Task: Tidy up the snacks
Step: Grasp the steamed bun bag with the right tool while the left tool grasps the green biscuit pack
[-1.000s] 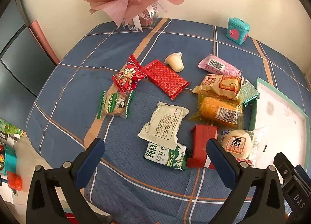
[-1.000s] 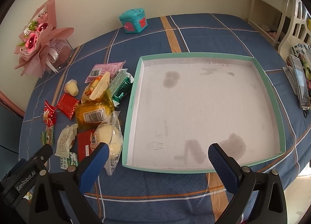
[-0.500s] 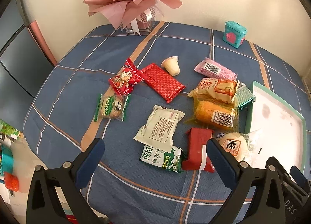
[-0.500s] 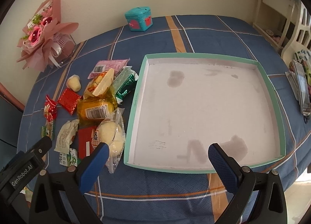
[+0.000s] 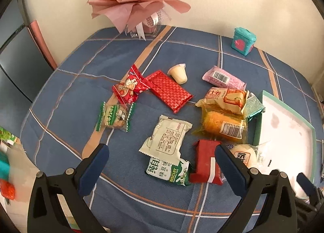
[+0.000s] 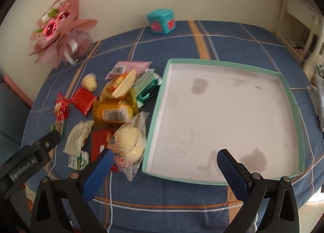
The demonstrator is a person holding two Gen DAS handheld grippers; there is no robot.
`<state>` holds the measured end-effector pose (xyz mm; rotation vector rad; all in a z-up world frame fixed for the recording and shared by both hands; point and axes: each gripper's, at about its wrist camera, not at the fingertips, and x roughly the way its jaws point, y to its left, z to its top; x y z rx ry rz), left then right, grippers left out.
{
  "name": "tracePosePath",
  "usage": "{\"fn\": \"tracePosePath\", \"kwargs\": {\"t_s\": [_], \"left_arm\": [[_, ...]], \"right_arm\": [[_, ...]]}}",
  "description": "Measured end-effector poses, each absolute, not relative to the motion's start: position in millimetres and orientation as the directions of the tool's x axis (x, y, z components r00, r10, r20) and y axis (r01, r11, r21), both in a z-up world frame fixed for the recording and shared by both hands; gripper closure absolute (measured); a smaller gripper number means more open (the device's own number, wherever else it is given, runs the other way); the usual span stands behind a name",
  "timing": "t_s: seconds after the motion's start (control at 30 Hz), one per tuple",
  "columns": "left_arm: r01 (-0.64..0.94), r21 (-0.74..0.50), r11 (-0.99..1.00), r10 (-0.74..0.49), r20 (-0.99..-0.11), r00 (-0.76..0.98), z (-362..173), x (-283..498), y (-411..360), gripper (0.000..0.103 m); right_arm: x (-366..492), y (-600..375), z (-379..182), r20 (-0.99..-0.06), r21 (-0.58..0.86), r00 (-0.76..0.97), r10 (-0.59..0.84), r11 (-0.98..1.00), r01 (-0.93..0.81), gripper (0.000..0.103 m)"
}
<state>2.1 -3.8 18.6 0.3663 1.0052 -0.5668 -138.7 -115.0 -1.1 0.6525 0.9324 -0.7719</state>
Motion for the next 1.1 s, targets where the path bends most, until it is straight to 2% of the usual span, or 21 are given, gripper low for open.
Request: {"fn": "tracePosePath", "kwargs": {"t_s": [0.3, 0.37, 0.43, 0.57, 0.63, 0.8, 1.1], "left_arm": [[0.583, -0.018, 0.812, -0.245, -0.918, 0.312, -10, 18, -1, 0.002], [0.581, -0.033, 0.813, -0.244, -0.925, 0.290, -16, 22, 0, 0.007], [0.579, -0.032, 0.815, -0.233, -0.932, 0.277, -21, 24, 0, 0.008], [0.573, -0.058, 0.817, -0.227, -0.947, 0.229, -31, 30, 1, 0.011], [0.575, -0.062, 0.816, -0.221, -0.952, 0.212, -35, 31, -1, 0.011], [0.592, -0.078, 0.802, -0.213, -0.964, 0.161, -50, 30, -8, 0.013], [0.547, -0.100, 0.831, -0.203, -0.970, 0.132, -67, 42, -4, 0.013]], "right_arm": [[-116, -112, -15, -0.887, 0.181, 0.391, -0.248, 0.592, 0.786, 0.001], [-110, -109, -18, -0.885, 0.199, 0.406, -0.227, 0.604, 0.772, 0.005], [-105, -106, -22, -0.883, 0.227, 0.426, -0.195, 0.617, 0.753, 0.017], [-97, -102, -27, -0.877, 0.270, 0.455, -0.156, 0.623, 0.734, 0.031], [-94, -101, -28, -0.877, 0.275, 0.458, -0.147, 0.628, 0.728, 0.040], [-90, -100, -30, -0.885, 0.233, 0.432, -0.177, 0.634, 0.738, 0.055], [-84, -92, -22, -0.867, 0.251, 0.472, -0.160, 0.677, 0.691, 0.056]]}}
